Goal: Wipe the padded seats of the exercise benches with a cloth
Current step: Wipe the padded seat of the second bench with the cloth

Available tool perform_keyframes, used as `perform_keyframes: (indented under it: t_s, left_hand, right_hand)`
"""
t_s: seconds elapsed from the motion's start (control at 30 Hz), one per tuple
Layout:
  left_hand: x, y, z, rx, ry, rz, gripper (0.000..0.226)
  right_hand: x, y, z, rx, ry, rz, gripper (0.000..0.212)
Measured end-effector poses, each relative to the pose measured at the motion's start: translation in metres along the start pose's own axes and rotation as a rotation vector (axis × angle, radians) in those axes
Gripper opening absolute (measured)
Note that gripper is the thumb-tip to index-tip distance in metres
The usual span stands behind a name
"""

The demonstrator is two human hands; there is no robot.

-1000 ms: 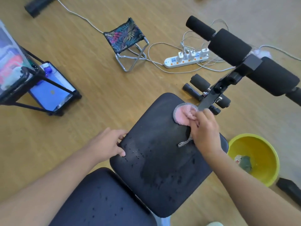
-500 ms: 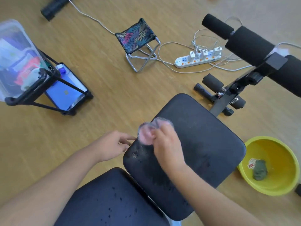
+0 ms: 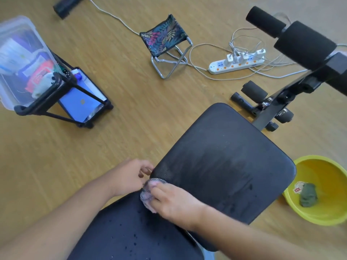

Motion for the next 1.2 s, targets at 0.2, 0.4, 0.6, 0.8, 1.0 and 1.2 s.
perform_keyframes:
  t_s: [0.2, 0.4, 0.6, 0.8, 1.0, 1.2]
  left_hand:
    - [-0.001, -0.007, 0.005, 0.015, 0.026, -0.084, 0.042]
    - [-0.016, 0.003, -0.01, -0.135, 0.008, -0.196, 0.016]
    - [-0.021, -0.002, -0.013, -0.294, 0.022, -0.224, 0.014]
    - [-0.019, -0.004, -0.013, -0.291, 0.043, -0.272, 0.023]
    - [-0.017, -0.005, -0.018, -0.324, 0.086, -0.318, 0.017]
    - [-0.012, -0.005, -0.025, -0.3, 0.136, -0.314, 0.015]
  right_hand:
    - [0.021, 0.121, -0.166, 0.079, -0.563, -0.538, 0.022]
    - [0.032, 0.026, -0.034, -0.114, -0.095, 0.0, 0.02]
    - [0.115, 0.148, -0.198, 0.134, -0.525, -0.579, 0.013]
    - [0.149, 0.024, -0.03, 0.078, -0.002, -0.075, 0.025]
    - [0.274, 0.129, -0.217, 0.128, -0.994, -0.72, 0.026]
    - [0.203, 0.004, -0.063, -0.142, -0.309, -0.374, 0.02]
Point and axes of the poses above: each hand's wrist, its own x-axis away from the middle knuckle, its own y-axis out of the back of the hand, z = x × y, the point moved 8 cm from there along -x, towards the middle knuckle, and after that the axes turned 5 degrees about z, right-handed, at the moved point
